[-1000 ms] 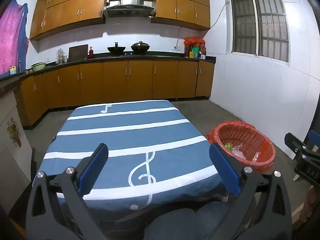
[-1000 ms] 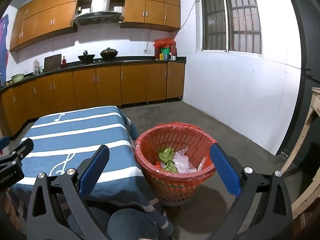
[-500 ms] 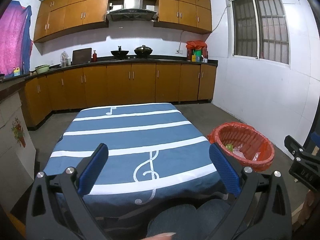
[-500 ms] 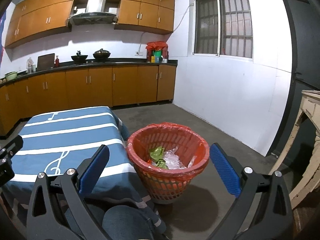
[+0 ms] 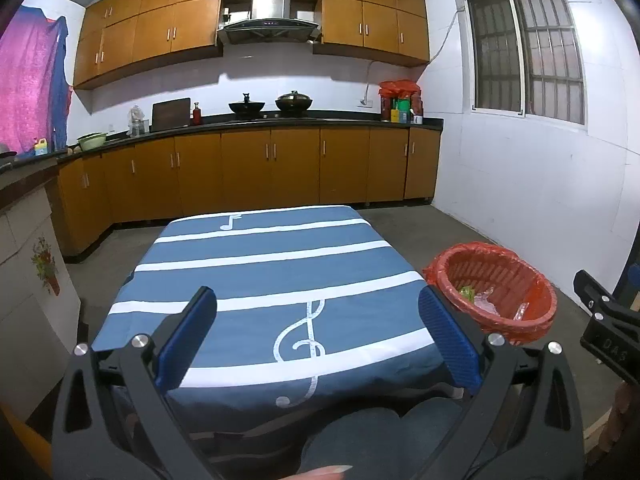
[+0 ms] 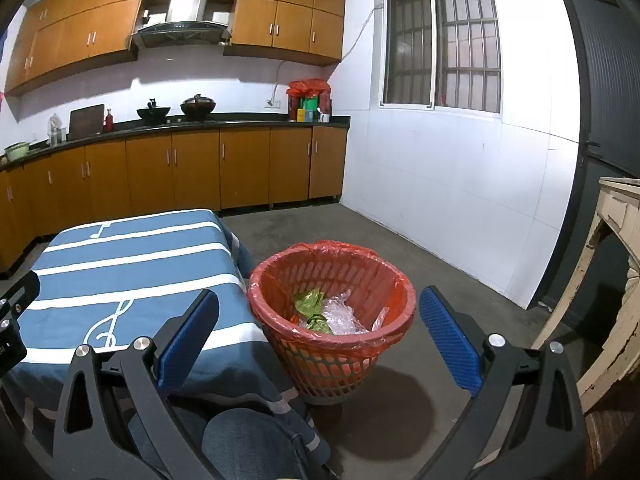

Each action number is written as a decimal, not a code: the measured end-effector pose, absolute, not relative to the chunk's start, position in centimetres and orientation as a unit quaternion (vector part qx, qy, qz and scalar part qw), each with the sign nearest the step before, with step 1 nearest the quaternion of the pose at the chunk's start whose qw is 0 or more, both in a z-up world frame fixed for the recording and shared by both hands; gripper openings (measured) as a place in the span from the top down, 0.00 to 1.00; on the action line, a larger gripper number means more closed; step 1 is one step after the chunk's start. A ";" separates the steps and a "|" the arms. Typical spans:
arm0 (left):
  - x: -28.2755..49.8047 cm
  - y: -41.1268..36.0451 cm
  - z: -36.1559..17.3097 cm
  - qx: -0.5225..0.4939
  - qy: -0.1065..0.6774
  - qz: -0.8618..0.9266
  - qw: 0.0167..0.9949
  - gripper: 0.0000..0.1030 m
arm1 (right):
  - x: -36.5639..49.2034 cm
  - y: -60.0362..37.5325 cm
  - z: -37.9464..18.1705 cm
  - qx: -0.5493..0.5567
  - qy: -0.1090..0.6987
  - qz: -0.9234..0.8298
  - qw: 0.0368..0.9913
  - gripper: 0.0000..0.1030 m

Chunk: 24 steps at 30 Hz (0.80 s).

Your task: Collect trash

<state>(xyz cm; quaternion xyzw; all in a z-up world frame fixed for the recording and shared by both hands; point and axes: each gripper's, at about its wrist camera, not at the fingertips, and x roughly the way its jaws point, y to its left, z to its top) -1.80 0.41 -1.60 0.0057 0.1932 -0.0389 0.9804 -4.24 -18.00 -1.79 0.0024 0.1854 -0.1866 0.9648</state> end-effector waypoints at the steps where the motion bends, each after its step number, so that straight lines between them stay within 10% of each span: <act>1: -1.8 0.4 -1.6 0.005 0.194 -0.039 0.980 0.04 | -4.3 -18.0 -1.8 0.003 0.186 -0.186 0.965 0.03; 24: -2.0 0.5 -1.8 -0.003 0.197 -0.039 0.980 0.04 | -4.3 -18.1 -1.8 0.009 0.193 -0.179 0.965 0.03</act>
